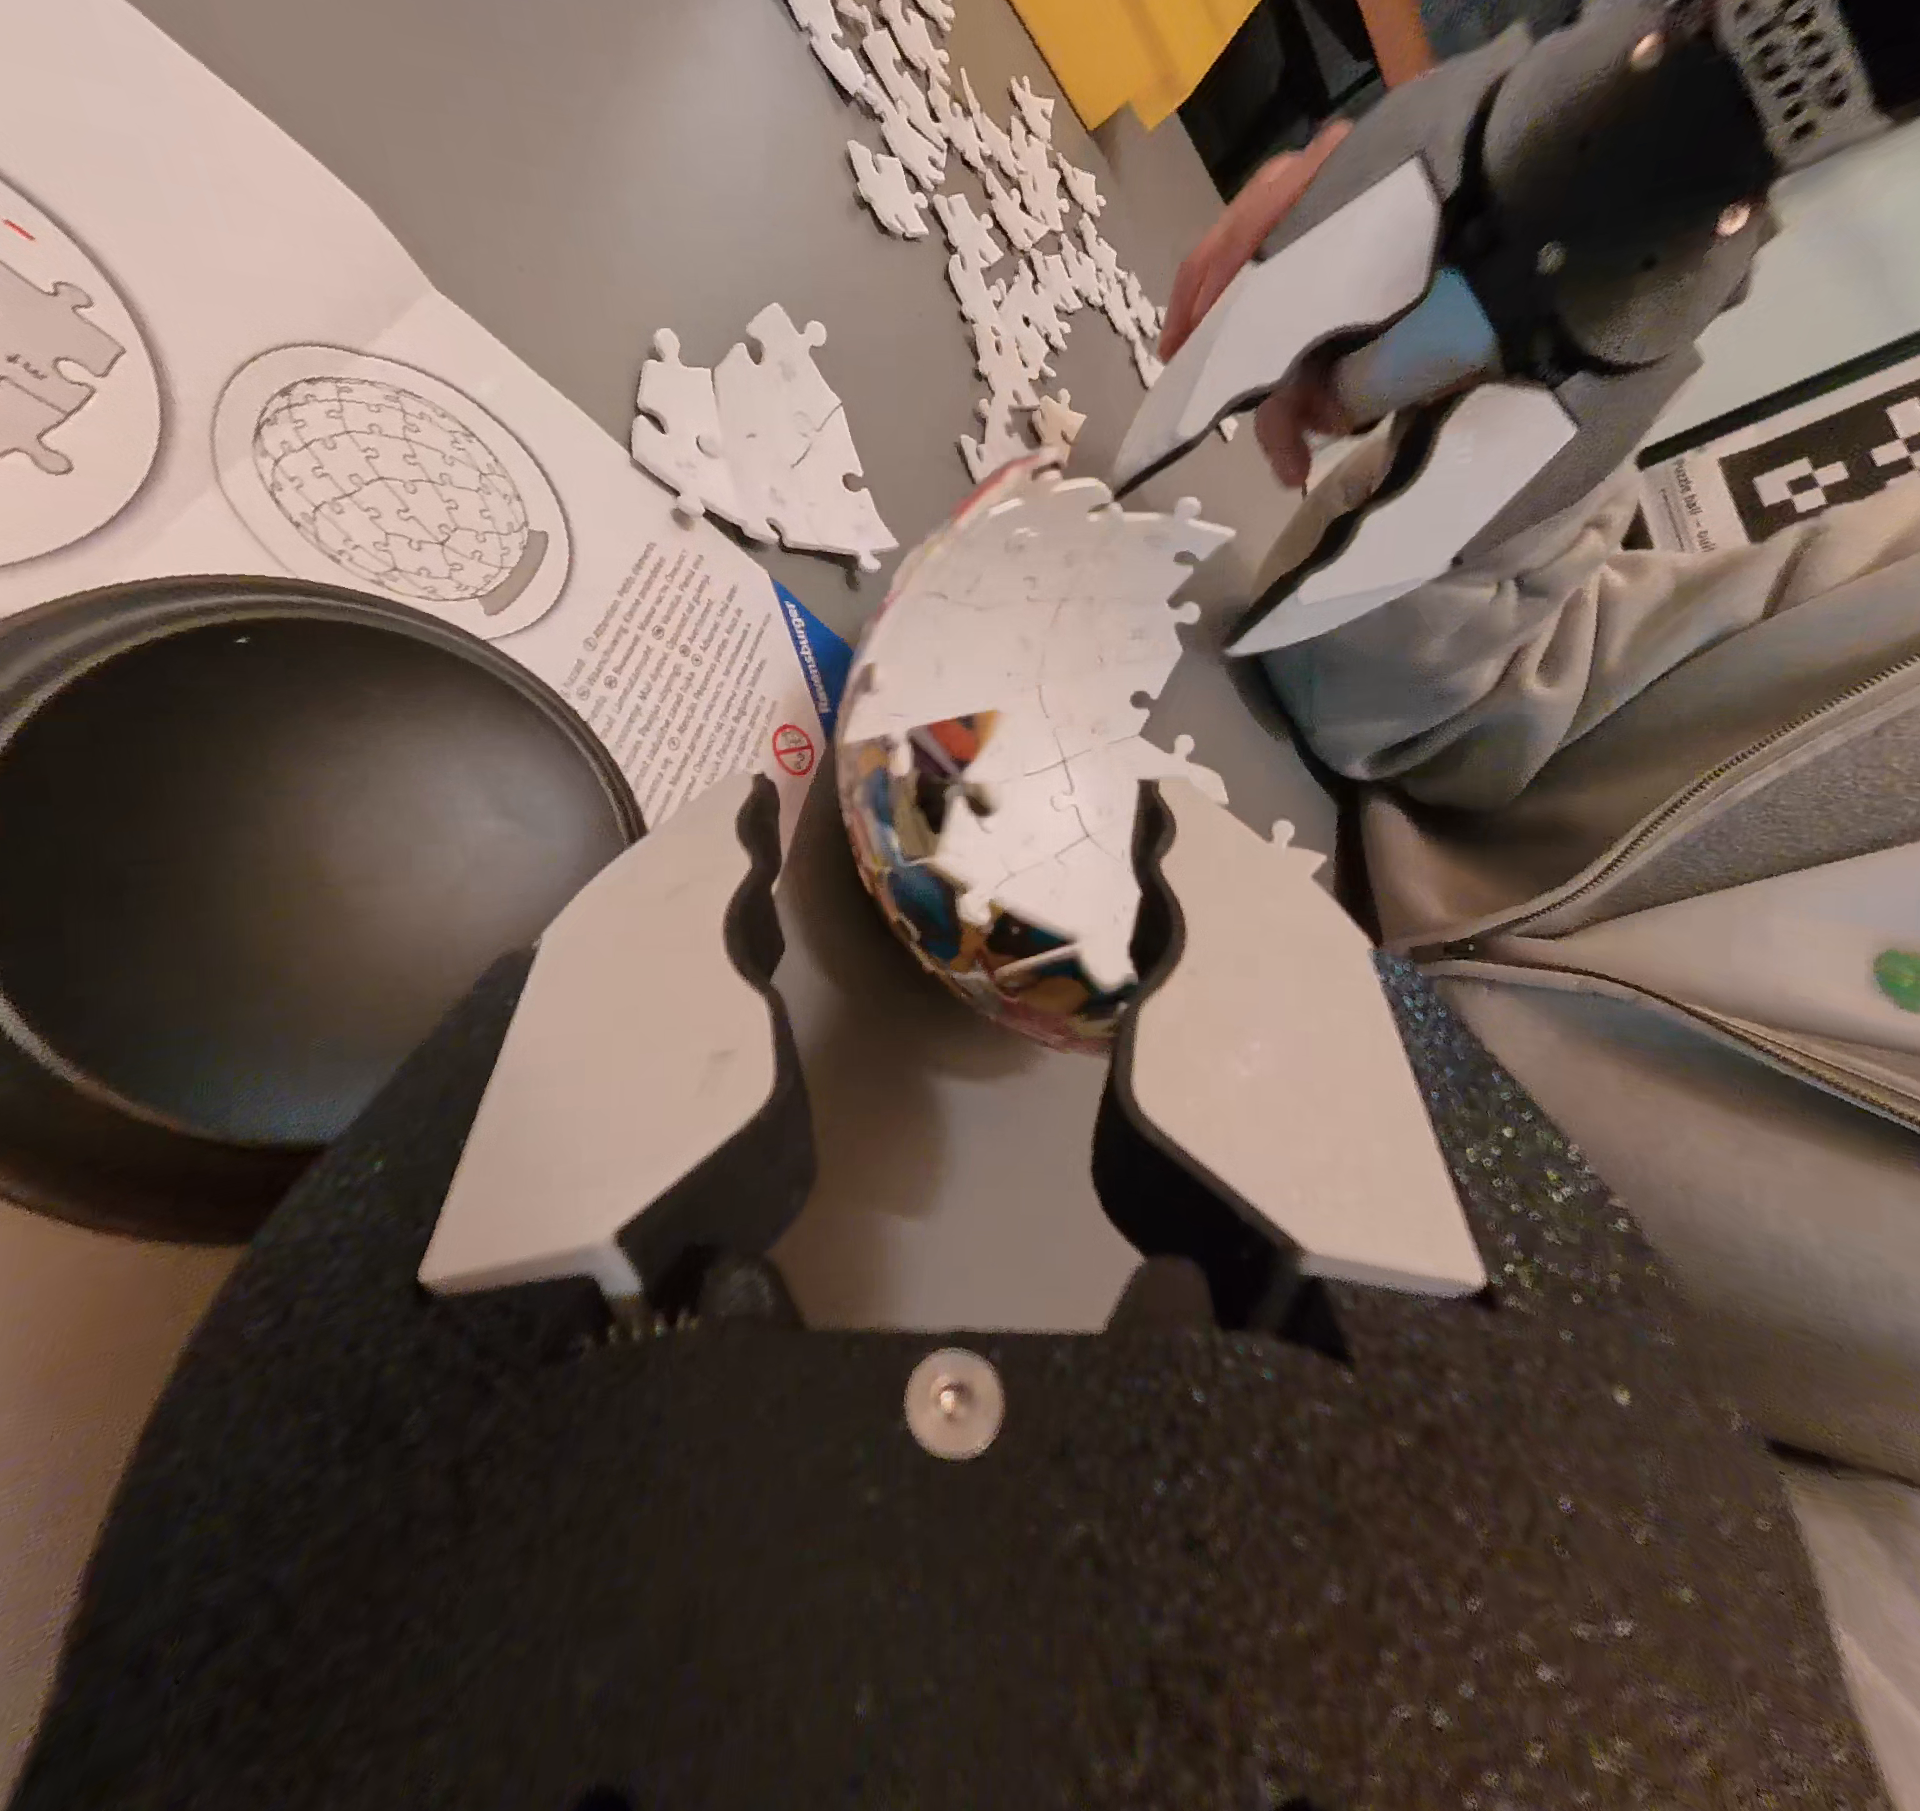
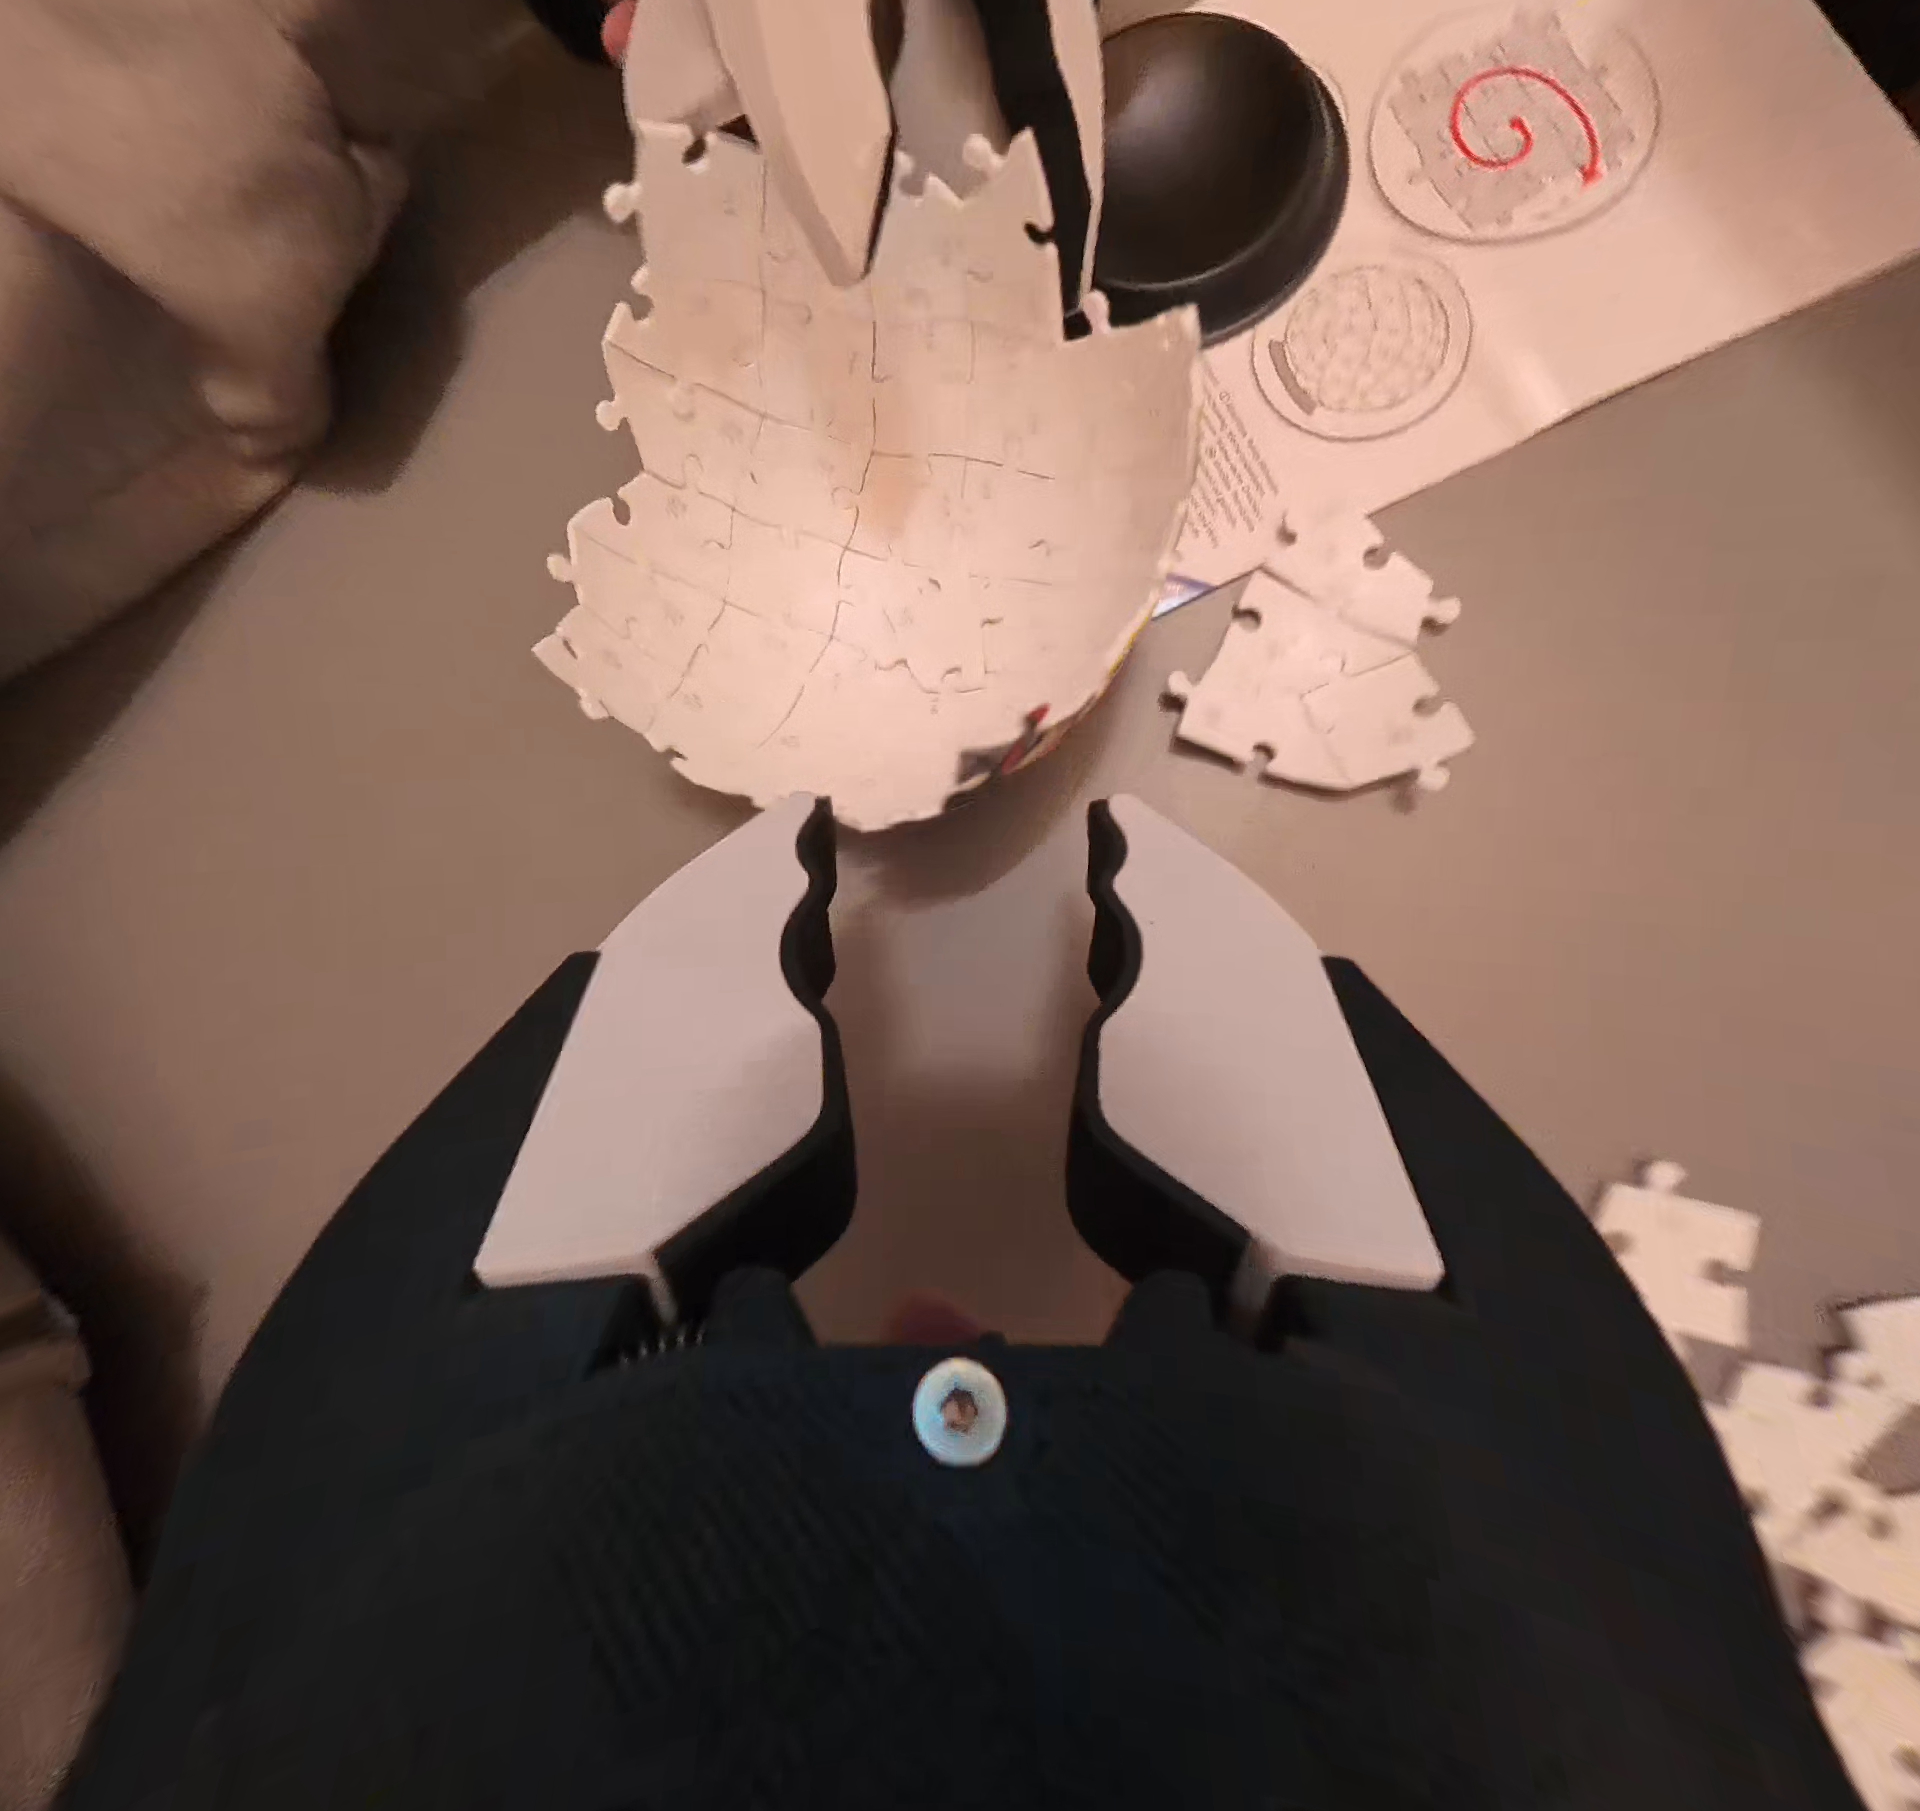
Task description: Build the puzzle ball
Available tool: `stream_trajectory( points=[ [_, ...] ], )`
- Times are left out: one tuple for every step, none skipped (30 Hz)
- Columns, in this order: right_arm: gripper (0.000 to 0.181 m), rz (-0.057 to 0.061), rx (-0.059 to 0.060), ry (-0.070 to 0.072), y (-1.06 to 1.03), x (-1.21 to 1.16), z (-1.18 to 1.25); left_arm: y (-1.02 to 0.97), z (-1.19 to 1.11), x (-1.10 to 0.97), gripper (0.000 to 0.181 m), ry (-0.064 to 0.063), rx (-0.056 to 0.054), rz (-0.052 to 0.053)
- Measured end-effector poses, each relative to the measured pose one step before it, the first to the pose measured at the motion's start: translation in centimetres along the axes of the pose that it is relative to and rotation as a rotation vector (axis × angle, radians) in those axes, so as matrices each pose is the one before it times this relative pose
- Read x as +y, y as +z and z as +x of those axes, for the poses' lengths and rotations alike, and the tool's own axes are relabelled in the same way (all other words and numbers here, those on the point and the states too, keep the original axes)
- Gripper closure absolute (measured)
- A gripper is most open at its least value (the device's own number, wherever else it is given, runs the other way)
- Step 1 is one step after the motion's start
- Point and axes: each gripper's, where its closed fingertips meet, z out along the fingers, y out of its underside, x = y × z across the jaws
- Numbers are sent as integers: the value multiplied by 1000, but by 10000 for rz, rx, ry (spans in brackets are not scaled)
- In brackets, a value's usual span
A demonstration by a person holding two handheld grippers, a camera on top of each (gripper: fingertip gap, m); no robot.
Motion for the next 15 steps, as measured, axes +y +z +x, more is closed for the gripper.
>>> stream_trajectory(
  points=[
    [135,253,-44,383,366,130,-336,-44,112,-57,117,24,-11,10],
    [136,281,-116,311,388,-32,-272,-44,44,-48,117,15,-47,-1],
    [140,352,106,298,337,-297,170,-30,89,-44,116,34,-15,7],
    [140,330,220,243,287,-396,420,-22,130,-5,116,39,20,-4],
    [140,275,155,167,286,-427,445,3,89,14,116,28,9,-18],
    [141,206,169,195,345,-411,568,28,23,28,116,2,-25,-33],
    [144,49,217,154,345,-225,660,49,-12,40,116,-8,-29,-40],
    [148,7,244,8,312,-213,643,62,31,87,116,1,-11,-71],
    [153,59,254,-68,262,-295,499,53,28,129,116,19,-33,-97],
    [157,65,212,-150,176,-301,280,25,-1,120,116,55,-76,-92],
    [160,27,170,-259,147,-189,113,-9,-8,84,116,83,-95,-69],
    [164,-26,153,-333,164,-102,79,-50,-23,30,116,73,-98,-37],
    [167,-69,204,-294,159,-27,158,-80,-11,-17,116,40,-79,-2],
    [172,-45,184,-233,99,-59,136,-96,21,-58,116,22,-43,25],
    [175,36,67,-218,63,-165,-16,-104,32,-92,116,18,-23,50]
  ],
)
